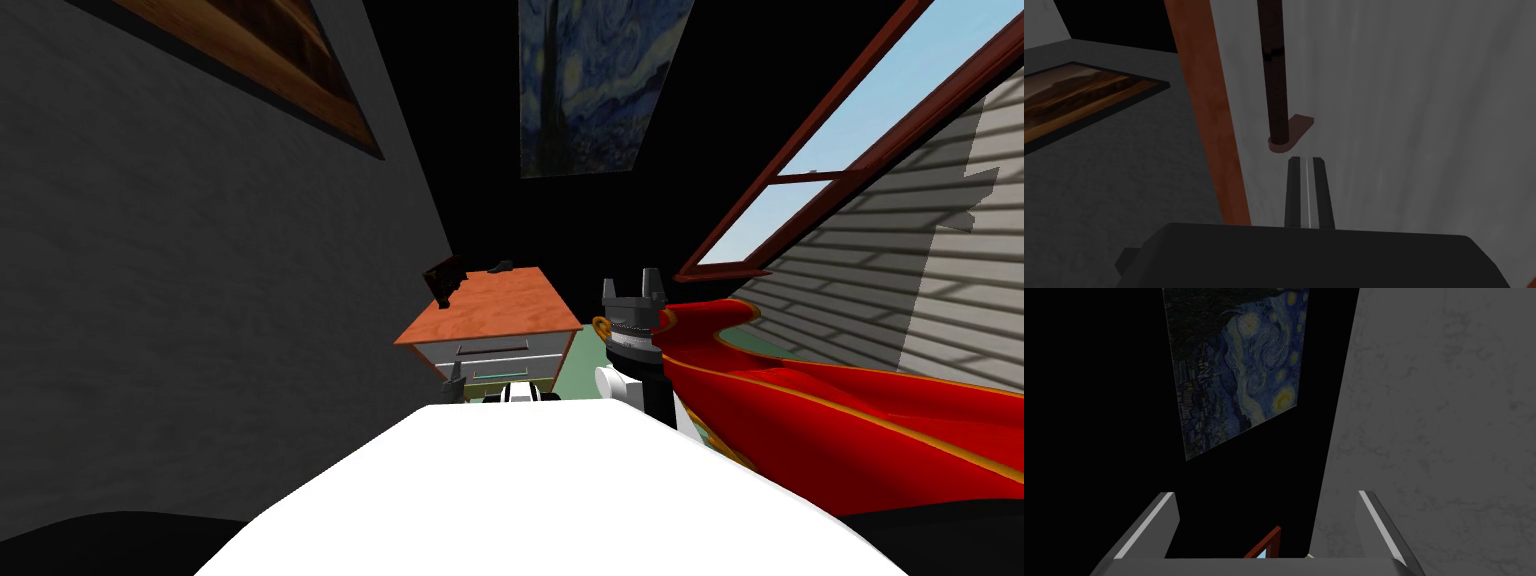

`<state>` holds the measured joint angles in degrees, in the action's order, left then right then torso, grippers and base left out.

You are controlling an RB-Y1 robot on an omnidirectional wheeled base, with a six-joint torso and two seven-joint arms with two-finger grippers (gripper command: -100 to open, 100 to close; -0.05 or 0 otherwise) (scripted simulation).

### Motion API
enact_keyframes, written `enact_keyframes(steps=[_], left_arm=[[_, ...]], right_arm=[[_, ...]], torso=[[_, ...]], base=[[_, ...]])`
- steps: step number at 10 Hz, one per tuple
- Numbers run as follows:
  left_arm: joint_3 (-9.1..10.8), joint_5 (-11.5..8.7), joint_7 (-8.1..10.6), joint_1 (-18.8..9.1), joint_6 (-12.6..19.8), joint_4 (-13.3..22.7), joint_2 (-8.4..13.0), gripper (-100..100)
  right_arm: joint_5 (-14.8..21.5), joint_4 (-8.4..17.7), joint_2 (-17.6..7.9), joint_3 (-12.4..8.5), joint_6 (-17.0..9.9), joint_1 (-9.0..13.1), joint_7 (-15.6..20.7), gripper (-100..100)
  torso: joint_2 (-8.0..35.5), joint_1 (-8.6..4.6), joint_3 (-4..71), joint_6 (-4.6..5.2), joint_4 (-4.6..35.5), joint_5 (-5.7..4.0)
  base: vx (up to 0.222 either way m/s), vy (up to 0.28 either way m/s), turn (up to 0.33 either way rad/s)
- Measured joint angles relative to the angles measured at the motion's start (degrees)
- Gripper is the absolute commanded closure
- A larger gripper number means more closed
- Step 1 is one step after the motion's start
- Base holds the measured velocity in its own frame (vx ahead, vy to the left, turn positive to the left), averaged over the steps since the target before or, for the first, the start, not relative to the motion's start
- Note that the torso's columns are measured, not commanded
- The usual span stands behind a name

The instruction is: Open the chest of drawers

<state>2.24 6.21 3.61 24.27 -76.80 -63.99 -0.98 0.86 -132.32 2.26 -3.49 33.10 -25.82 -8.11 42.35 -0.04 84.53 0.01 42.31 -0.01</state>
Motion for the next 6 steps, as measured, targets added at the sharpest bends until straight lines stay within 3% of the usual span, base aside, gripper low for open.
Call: enact_keyframes(steps=[3,6], left_arm=[[-0.02,-0.1,0.40,-0.1,1.7,-1.3,4.7,-100],[-0.21,-0.2,0.67,-0.5,3.9,-2.4,7.9,-100]], right_arm=[[0.0,0.0,0.0,0.0,0.0,0.0,0.0,0],[0.0,0.0,0.0,0.0,0.0,0.0,0.0,0]], torso=[[0.0,0.03,0.0,0.00,0.0,0.01],[-0.1,0.03,0.0,-0.01,0.0,0.01]], base=[[-0.021,-0.012,0.006],[-0.029,-0.021,0.008]])
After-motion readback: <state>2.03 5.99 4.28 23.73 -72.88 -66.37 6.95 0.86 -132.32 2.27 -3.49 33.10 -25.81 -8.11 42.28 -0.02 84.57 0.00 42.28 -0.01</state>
